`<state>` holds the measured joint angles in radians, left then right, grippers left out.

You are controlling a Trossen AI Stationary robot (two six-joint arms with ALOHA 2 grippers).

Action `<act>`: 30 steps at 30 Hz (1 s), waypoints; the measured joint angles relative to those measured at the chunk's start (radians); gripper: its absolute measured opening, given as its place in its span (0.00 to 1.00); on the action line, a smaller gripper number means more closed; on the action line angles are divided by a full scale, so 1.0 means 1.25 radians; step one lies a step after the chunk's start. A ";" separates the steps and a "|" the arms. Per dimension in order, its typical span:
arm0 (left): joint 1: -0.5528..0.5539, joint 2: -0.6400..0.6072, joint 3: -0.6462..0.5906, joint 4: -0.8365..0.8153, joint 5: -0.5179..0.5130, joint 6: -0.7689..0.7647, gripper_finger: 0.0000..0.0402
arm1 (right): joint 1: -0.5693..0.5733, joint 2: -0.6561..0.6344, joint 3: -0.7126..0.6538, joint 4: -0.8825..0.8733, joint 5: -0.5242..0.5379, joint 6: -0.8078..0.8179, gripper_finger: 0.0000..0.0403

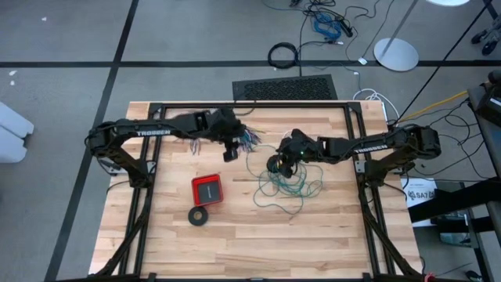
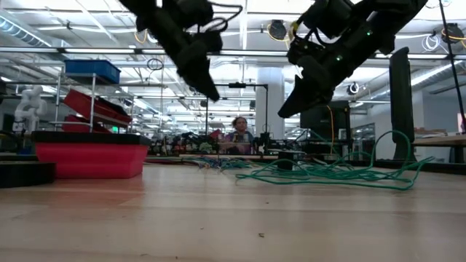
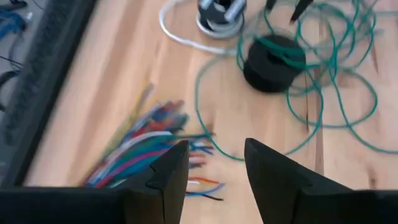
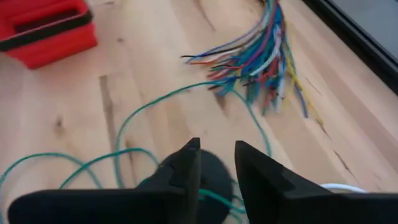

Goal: Coil cords
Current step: Coil the green wire onto the spool

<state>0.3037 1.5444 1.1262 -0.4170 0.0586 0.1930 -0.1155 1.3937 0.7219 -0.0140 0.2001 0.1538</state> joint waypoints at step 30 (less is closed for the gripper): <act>-0.073 0.183 -0.336 0.887 0.100 -0.240 0.41 | 0.160 0.000 0.000 -0.098 0.316 0.041 0.19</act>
<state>0.2129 1.7728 0.7067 0.6918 0.1837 -0.1072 0.0844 1.3933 0.7223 -0.1361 0.5950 0.2046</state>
